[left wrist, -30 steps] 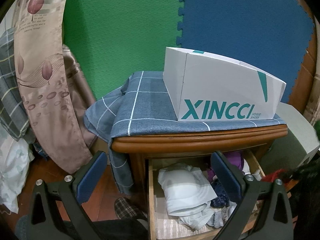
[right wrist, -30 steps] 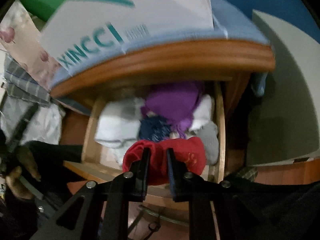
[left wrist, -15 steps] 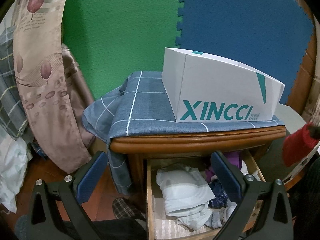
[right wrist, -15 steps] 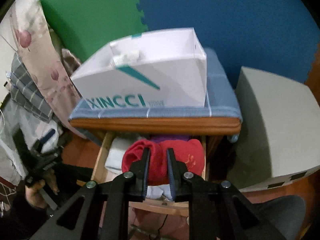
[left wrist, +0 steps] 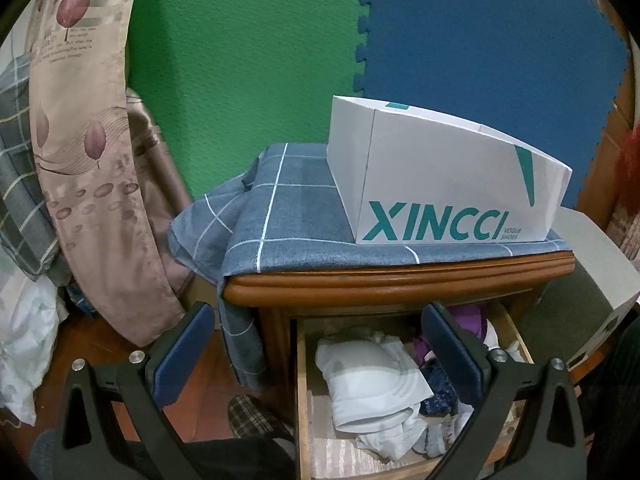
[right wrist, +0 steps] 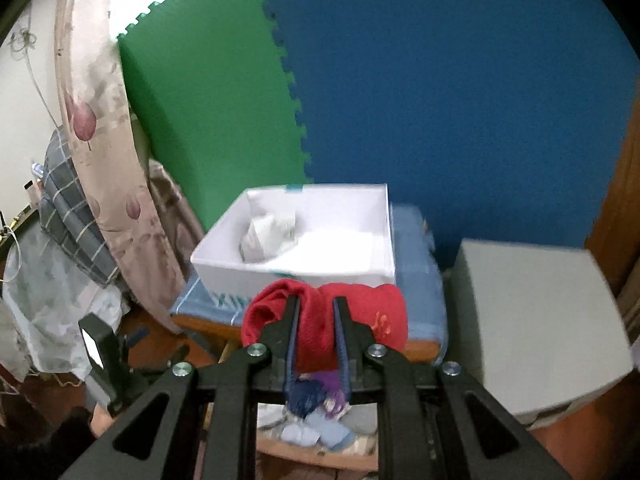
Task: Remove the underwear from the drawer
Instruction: 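Lift the red underwear out of the drawer and carry it over the box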
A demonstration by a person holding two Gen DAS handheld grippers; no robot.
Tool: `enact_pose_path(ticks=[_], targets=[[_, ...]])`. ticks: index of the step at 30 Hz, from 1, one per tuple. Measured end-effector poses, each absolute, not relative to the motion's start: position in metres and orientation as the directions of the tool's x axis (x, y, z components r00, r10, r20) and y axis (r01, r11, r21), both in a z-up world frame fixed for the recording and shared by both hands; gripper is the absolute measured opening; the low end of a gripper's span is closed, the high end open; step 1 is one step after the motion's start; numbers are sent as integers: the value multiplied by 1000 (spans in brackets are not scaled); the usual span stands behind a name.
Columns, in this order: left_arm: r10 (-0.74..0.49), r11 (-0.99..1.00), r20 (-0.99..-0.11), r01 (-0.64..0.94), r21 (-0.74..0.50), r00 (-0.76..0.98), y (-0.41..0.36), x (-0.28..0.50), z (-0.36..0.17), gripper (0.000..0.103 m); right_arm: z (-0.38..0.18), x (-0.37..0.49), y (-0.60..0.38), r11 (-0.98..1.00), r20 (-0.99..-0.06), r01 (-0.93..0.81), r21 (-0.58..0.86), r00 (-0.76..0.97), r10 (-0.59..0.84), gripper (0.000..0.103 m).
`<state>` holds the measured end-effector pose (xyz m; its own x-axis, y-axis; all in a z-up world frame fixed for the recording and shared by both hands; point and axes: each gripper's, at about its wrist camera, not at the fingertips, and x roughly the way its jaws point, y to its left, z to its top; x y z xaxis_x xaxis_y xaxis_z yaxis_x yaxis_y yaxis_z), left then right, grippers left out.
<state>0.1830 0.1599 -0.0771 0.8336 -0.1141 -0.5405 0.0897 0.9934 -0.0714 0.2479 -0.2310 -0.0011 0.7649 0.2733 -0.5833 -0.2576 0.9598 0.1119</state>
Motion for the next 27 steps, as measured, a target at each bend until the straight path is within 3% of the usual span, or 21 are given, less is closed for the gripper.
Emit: enact_pose_path(ticks=[14,27], targets=[[-113,993,-539,84,-78,835,162,182,-76,102,79,278,-195,958,-466,-287,10,846,258,16],[-119,992,-536,78,-99,836,164,182,-75,102,102,348,-142,957,-452,-266,-113,871,189,16]])
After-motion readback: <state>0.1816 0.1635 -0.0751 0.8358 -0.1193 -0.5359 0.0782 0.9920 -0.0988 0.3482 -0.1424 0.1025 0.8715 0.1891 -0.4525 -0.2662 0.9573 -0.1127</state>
